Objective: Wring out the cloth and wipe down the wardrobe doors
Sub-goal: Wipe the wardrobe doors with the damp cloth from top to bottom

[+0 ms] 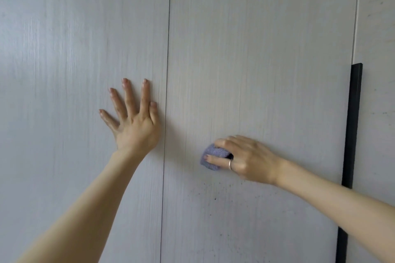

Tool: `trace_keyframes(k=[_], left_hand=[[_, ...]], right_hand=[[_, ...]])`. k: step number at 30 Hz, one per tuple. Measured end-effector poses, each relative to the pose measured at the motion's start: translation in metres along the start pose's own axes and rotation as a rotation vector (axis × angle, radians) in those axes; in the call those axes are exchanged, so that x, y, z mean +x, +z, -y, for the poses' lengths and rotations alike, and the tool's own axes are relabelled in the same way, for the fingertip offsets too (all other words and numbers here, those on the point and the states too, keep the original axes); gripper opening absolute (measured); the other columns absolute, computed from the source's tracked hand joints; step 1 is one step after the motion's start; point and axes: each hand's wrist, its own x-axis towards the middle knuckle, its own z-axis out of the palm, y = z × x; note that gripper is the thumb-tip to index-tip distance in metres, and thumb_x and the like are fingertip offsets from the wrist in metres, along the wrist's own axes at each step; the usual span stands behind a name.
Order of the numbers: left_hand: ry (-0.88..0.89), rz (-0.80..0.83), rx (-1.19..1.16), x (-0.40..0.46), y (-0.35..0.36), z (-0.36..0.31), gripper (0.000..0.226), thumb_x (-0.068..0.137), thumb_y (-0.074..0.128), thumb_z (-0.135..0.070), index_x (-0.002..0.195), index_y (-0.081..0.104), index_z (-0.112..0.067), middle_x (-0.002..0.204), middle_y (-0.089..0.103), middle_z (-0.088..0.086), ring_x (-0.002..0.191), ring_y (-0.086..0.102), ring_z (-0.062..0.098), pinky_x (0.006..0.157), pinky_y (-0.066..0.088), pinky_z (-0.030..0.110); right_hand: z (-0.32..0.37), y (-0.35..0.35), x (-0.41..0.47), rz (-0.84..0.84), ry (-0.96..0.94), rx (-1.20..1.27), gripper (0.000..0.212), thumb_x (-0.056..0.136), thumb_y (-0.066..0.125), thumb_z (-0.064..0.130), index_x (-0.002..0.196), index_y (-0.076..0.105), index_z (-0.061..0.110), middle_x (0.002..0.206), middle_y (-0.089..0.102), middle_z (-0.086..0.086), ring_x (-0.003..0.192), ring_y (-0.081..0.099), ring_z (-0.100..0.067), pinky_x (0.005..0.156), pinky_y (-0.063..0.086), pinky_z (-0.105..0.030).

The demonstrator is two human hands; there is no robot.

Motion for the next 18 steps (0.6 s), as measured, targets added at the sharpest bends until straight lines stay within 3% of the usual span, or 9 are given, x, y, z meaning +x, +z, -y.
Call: trace_keyframes(k=[2,3,5,8,10,12,15,17,18], left_hand=[[-0.009,-0.006,-0.016,-0.001,0.002,-0.001,0.051,0.099,0.008,-0.04,0.143,-0.018,-0.044,0.153,-0.029,-0.004,0.139,-0.03,0.023,0.109,-0.017,0.058],[-0.009,-0.008,-0.021,-0.001,0.003,-0.001,0.051,0.099,0.008,-0.041,0.143,-0.018,-0.044,0.153,-0.029,-0.004,0.139,-0.03,0.023,0.109,-0.017,0.058],[-0.011,-0.013,-0.025,-0.002,0.003,0.0,0.052,0.098,0.008,-0.041,0.143,-0.017,-0.044,0.154,-0.028,-0.005,0.139,-0.03,0.023,0.109,-0.017,0.058],[-0.015,-0.012,-0.026,-0.004,0.004,0.001,0.052,0.098,0.008,-0.042,0.143,-0.017,-0.044,0.154,-0.027,-0.004,0.14,-0.029,0.023,0.11,-0.016,0.058],[-0.013,-0.013,-0.029,-0.006,0.004,0.001,0.053,0.098,0.009,-0.042,0.144,-0.016,-0.044,0.154,-0.027,-0.004,0.14,-0.029,0.023,0.109,-0.016,0.059],[-0.012,-0.004,-0.036,-0.007,0.004,0.001,0.053,0.098,0.01,-0.042,0.144,-0.016,-0.044,0.154,-0.027,-0.004,0.14,-0.029,0.024,0.109,-0.016,0.059],[-0.02,0.003,-0.043,-0.009,0.004,0.001,0.052,0.099,0.01,-0.041,0.144,-0.015,-0.043,0.154,-0.027,-0.003,0.14,-0.029,0.025,0.109,-0.016,0.06],[-0.024,-0.006,-0.046,-0.009,0.006,0.0,0.052,0.099,0.01,-0.041,0.144,-0.015,-0.043,0.154,-0.027,-0.003,0.14,-0.029,0.025,0.108,-0.016,0.06],[-0.026,-0.007,-0.048,-0.01,0.006,0.0,0.052,0.099,0.01,-0.041,0.144,-0.015,-0.043,0.154,-0.027,-0.003,0.14,-0.029,0.025,0.108,-0.016,0.06]], right_hand=[[-0.029,-0.017,0.013,0.014,0.054,0.03,0.04,0.101,0.034,0.035,0.122,0.062,0.015,0.118,0.058,-0.016,0.101,0.057,-0.033,0.085,0.049,-0.04],[-0.046,-0.025,0.023,-0.042,0.122,0.0,0.038,0.099,0.041,0.035,0.122,0.062,0.012,0.117,0.059,-0.018,0.103,0.058,-0.035,0.087,0.049,-0.04],[-0.076,-0.036,0.038,-0.218,0.373,-0.038,0.03,0.087,0.06,0.014,0.115,0.065,0.005,0.103,0.057,-0.024,0.089,0.06,-0.038,0.073,0.055,-0.042],[-0.076,-0.029,0.03,-0.35,0.573,0.028,0.032,0.087,0.054,0.011,0.116,0.064,0.002,0.106,0.047,-0.02,0.087,0.057,-0.039,0.071,0.053,-0.042],[-0.047,-0.013,0.008,-0.348,0.461,0.069,0.03,0.094,0.047,0.015,0.115,0.064,0.002,0.11,0.043,-0.011,0.092,0.054,-0.034,0.08,0.049,-0.04],[-0.015,-0.001,-0.024,-0.215,0.222,0.115,0.025,0.095,0.051,0.012,0.116,0.062,0.008,0.11,0.047,-0.01,0.088,0.05,-0.026,0.078,0.044,-0.035],[-0.019,-0.011,-0.041,0.051,-0.049,0.078,0.047,0.077,0.066,-0.001,0.121,0.062,0.016,0.109,0.048,-0.012,0.078,0.044,-0.024,0.069,0.037,-0.03],[-0.045,-0.029,-0.025,0.118,0.081,0.046,0.038,0.085,0.063,0.008,0.122,0.062,0.016,0.113,0.055,-0.015,0.088,0.055,-0.03,0.076,0.045,-0.034],[-0.061,-0.037,-0.016,0.061,0.18,0.013,0.033,0.09,0.058,0.016,0.122,0.061,0.015,0.114,0.057,-0.018,0.094,0.058,-0.033,0.081,0.049,-0.036]])
